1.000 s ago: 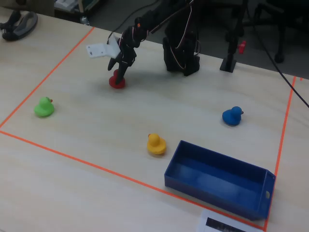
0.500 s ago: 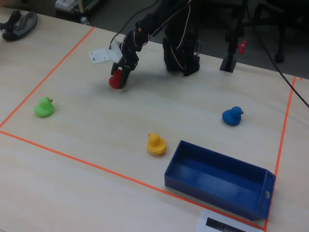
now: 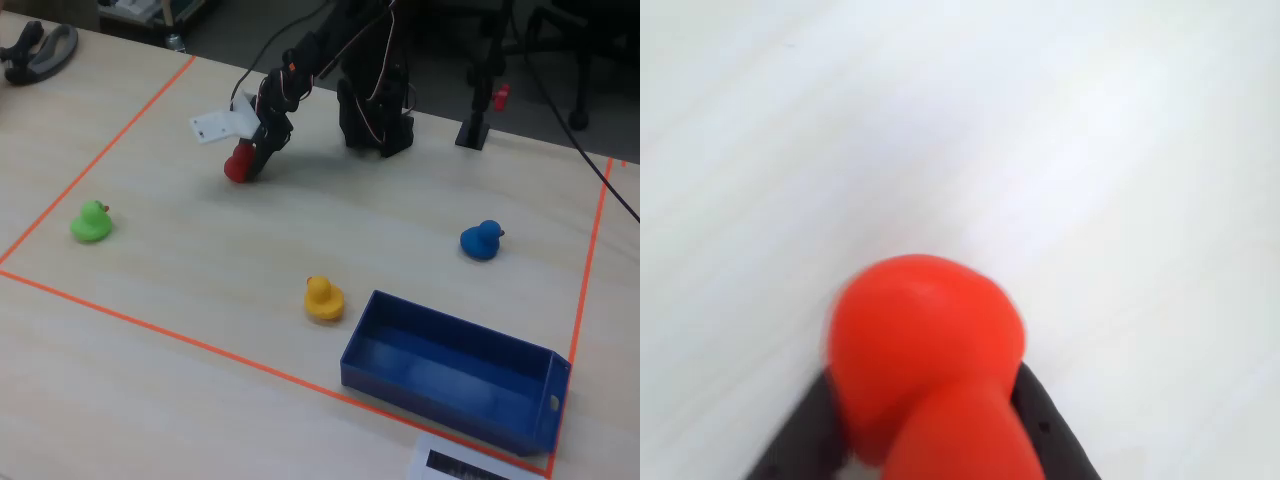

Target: Grasp red duck and put it into box.

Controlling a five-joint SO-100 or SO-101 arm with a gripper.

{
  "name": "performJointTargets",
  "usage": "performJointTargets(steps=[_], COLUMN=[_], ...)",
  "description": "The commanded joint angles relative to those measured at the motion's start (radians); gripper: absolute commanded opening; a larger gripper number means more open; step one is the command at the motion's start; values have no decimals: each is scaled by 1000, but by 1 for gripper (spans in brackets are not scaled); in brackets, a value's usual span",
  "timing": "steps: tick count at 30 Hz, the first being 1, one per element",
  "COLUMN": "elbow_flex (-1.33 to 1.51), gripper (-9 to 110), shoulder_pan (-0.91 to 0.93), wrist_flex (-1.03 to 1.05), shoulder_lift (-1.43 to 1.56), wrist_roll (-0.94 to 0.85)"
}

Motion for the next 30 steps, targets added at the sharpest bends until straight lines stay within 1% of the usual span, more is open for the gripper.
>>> performJointTargets(steps=[1, 3, 5, 9, 11, 15, 18, 20, 22, 24, 27, 30], elbow_flex=[-2, -11, -55, -267, -377, -563, -701, -805, -894, -968, -1026, -1032], gripper=[0, 0, 0, 0, 0, 0, 0, 0, 0, 0, 0, 0], shoulder_pan=[0, -5, -20, -107, -186, -425, -684, -865, -1026, -1149, -1243, -1275], wrist_flex=[-17, -6, 72, 344, 494, 808, 1029, 1123, 1158, 1160, 1098, 980], shoulder_lift=[-2, 8, 26, 77, 124, 245, 295, 279, 238, 179, 95, 18], wrist_roll=[15, 35, 86, 307, 426, 653, 824, 940, 1037, 1103, 1149, 1152])
